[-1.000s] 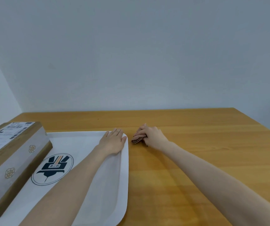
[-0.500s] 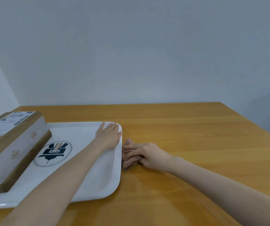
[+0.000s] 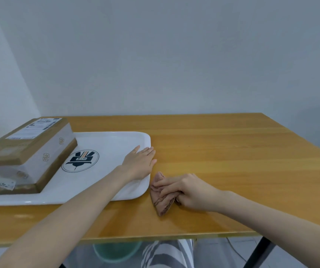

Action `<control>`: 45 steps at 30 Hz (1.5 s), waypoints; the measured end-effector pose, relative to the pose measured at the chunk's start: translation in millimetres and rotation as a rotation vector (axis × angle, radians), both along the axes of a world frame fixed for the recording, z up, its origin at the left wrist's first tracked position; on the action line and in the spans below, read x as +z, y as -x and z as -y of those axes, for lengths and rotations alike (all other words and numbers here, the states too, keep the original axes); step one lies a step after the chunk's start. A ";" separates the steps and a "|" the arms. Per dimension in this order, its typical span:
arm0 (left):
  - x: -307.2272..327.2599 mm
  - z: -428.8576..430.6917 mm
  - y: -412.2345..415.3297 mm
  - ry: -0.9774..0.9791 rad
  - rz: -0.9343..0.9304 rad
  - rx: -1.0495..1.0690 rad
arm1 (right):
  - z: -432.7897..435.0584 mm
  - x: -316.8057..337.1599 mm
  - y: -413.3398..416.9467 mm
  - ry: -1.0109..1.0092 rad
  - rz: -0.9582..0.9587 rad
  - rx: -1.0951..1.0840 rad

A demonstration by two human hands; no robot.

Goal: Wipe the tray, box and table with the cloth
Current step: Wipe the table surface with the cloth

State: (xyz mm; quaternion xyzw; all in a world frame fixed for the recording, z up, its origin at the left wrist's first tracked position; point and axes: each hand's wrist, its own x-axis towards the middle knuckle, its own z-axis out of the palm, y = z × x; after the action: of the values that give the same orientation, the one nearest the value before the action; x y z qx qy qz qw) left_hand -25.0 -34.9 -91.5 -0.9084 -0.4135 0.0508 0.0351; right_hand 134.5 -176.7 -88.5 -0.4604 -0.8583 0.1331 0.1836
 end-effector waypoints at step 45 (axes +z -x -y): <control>19.2 -11.1 13.9 0.199 -0.073 0.035 | 18.3 -8.5 45.7 -0.157 0.041 0.272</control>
State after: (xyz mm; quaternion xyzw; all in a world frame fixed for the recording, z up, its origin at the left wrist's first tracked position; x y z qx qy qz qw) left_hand -38.9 -23.8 -72.3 -0.8975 -0.4207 0.1256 -0.0413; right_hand 88.9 -194.9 -97.1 -0.3268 -0.9240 0.0798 0.1817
